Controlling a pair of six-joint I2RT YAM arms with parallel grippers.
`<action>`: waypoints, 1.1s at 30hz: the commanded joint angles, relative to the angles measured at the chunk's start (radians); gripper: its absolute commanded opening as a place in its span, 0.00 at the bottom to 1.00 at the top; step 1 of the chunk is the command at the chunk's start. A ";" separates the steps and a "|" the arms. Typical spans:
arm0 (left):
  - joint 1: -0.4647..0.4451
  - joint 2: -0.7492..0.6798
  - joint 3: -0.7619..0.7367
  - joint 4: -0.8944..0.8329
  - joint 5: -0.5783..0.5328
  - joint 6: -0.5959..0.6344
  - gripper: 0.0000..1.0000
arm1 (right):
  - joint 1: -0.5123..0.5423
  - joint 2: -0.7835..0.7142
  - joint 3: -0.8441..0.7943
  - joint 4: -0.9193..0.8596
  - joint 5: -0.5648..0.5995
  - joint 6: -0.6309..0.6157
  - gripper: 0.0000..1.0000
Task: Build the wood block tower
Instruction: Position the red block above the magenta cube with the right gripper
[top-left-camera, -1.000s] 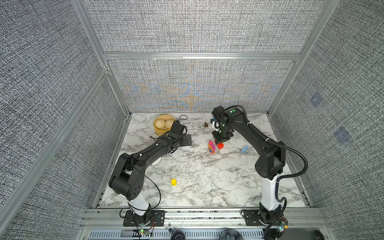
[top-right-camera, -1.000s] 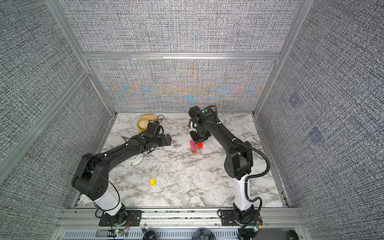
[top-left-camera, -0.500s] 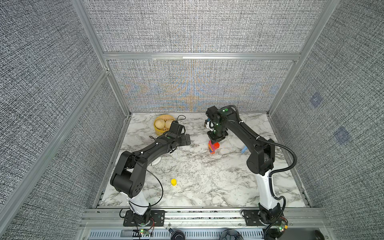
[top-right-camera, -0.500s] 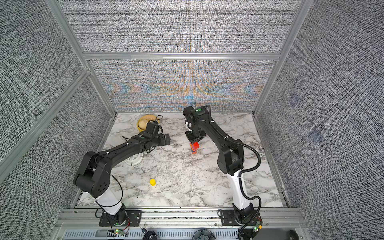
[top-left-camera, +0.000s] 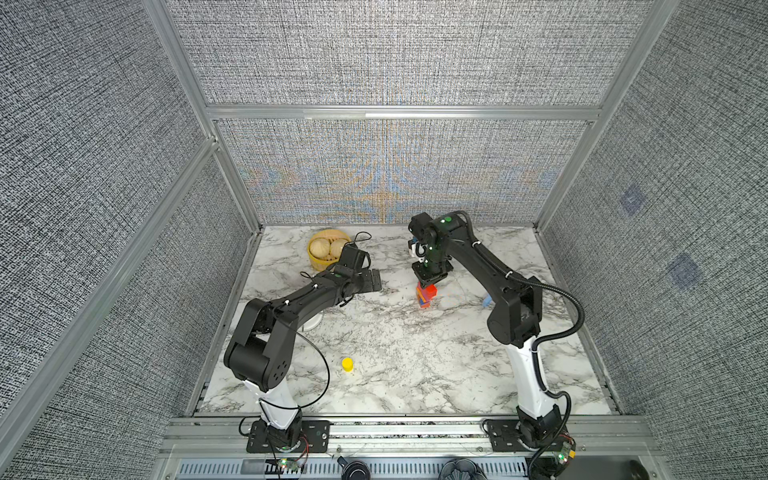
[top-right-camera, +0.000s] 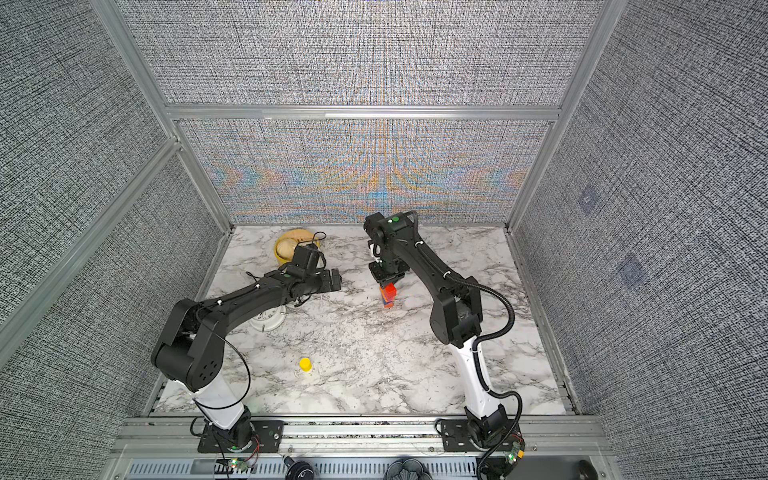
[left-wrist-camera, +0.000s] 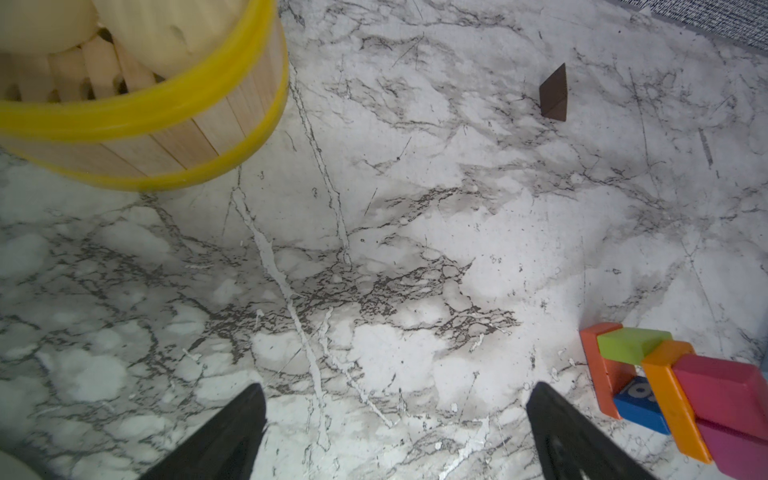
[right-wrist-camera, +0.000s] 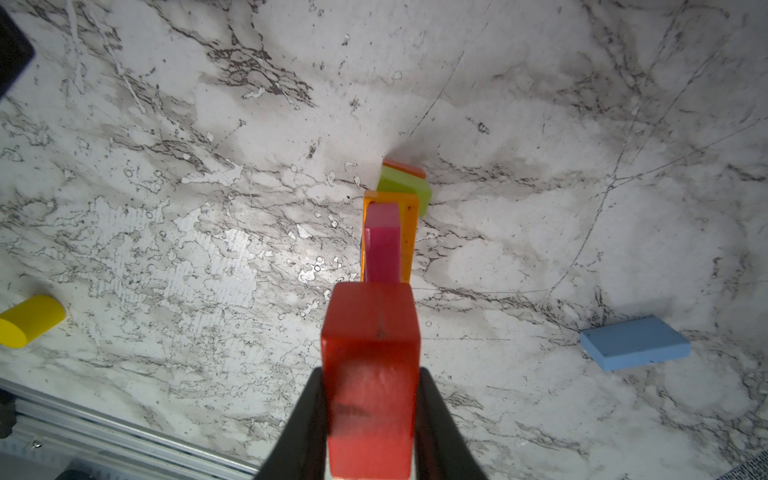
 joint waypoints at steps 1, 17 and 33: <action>0.003 0.006 0.006 0.018 0.008 0.002 0.99 | 0.001 0.008 0.013 -0.025 0.008 0.005 0.21; 0.006 0.013 0.003 0.028 0.020 -0.007 0.99 | 0.002 0.028 0.023 -0.013 0.018 0.013 0.21; 0.007 0.015 0.001 0.030 0.022 -0.009 0.99 | 0.001 0.053 0.050 -0.016 0.020 0.015 0.21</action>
